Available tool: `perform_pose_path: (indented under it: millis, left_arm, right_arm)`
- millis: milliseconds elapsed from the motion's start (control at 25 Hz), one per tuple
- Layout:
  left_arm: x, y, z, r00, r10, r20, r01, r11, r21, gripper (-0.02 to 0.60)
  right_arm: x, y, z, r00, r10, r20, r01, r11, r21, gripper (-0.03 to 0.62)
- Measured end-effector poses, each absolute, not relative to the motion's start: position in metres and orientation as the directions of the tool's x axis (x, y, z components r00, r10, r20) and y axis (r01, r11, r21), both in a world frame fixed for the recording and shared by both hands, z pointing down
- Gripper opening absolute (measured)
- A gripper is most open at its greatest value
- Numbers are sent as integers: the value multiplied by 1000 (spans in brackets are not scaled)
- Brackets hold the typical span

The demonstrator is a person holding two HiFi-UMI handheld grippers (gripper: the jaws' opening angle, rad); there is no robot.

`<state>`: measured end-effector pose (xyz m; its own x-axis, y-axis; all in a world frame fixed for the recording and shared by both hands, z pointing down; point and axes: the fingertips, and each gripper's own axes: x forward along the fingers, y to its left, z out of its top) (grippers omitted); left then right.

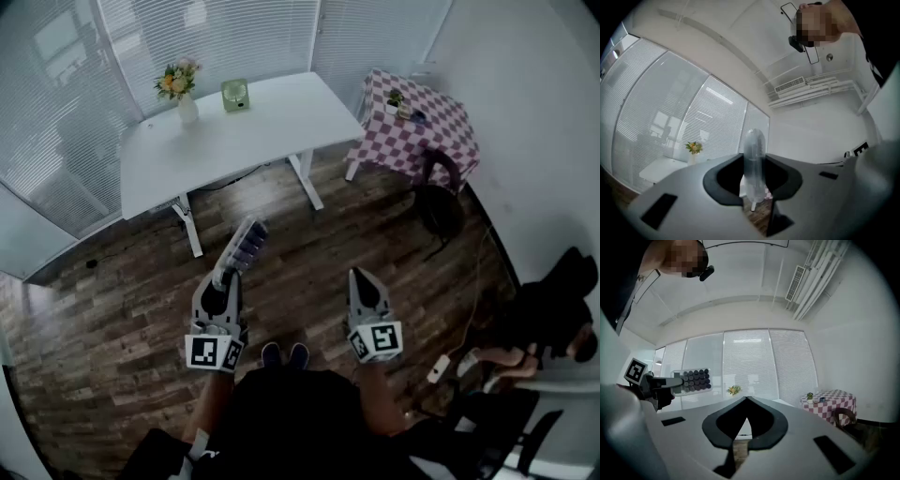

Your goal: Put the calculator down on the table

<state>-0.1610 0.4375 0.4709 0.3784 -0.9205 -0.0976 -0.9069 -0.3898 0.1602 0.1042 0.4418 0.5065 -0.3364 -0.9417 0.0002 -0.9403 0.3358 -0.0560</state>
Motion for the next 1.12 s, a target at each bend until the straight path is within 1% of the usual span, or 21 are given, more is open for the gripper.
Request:
perform_pose_path:
  millis: [160,520,800,960,1120]
  left_arm:
    - [-154,443,470,400,-911,-104,-893,-413,178,100]
    - [-153,443,468,393,-913,-110,-894,-407,186,100]
    - [-135,447,471,381,-919,-100,-902,-393,178,100]
    - [-124,452,474,367,-926,-88,-910,-377,172,100]
    - [-119,459,480,359,-930,-73,-914,-367,175,100]
  right_arm:
    - [102,442,507,-352,-936,8,-934,351,-58,5]
    - [100,438,500,-369,-930,4,-929,368,-36,5]
    - [136,437,498,-310,-950,-44,-948,312,-66,6]
    - [150,440,505,-316,-948,-41,-943,319,-96,6]
    - [155,442,515,-307,-951,-22,-948,308,-85,6]
